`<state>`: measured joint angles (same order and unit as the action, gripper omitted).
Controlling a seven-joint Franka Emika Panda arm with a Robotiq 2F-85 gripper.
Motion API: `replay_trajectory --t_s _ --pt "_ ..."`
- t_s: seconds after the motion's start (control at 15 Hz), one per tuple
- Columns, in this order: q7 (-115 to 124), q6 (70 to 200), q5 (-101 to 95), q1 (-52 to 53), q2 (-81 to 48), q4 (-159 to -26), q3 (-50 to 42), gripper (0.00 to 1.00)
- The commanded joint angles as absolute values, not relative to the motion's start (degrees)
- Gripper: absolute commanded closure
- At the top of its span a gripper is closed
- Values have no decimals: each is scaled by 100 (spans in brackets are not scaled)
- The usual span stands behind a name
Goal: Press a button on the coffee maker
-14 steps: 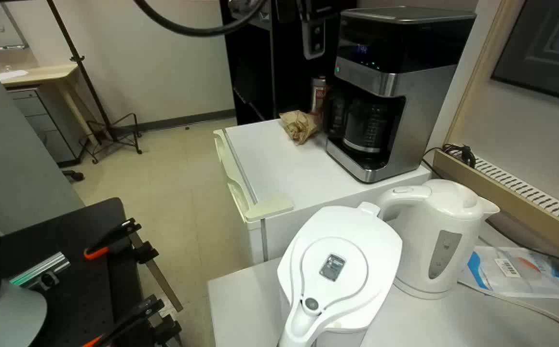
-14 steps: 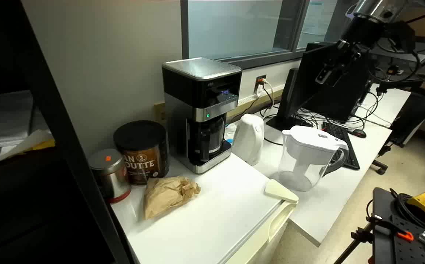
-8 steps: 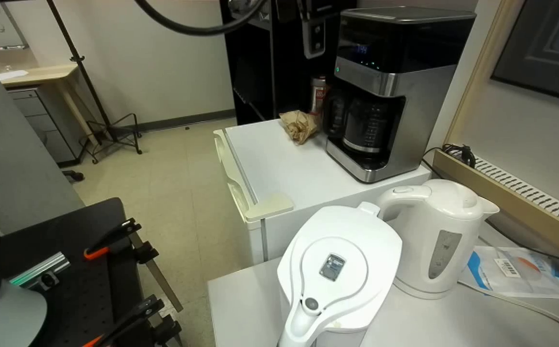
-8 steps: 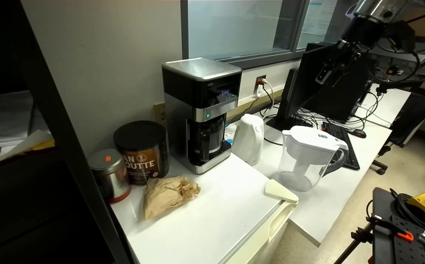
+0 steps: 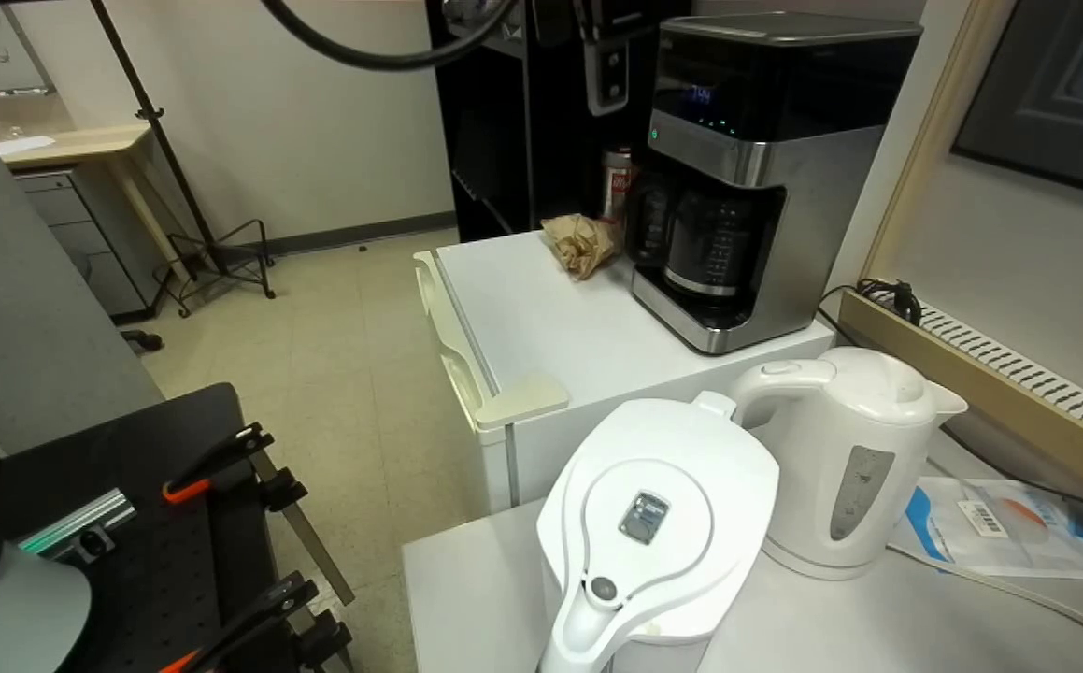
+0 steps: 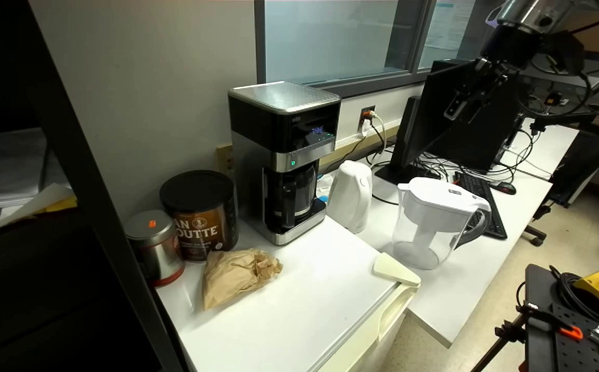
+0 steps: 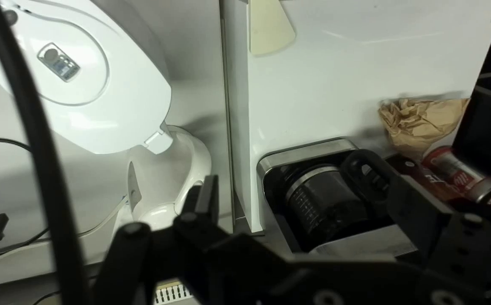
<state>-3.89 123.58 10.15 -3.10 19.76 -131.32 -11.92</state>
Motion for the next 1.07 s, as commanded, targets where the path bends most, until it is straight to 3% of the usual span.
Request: replay_trajectory --t_s 0.0,0.33,0.4,0.47,1.0 --pt "-273 12533 683 -398 1758 -13119 -838 0" --pt "246 12994 -570 -382 1306 -13098 -186 0" --pt "417 13119 -896 -389 1223 -13095 -69 16" --pt "648 13296 -1330 -394 1098 -13101 74 26" --pt "2981 13952 -5050 -297 230 -12804 588 85"
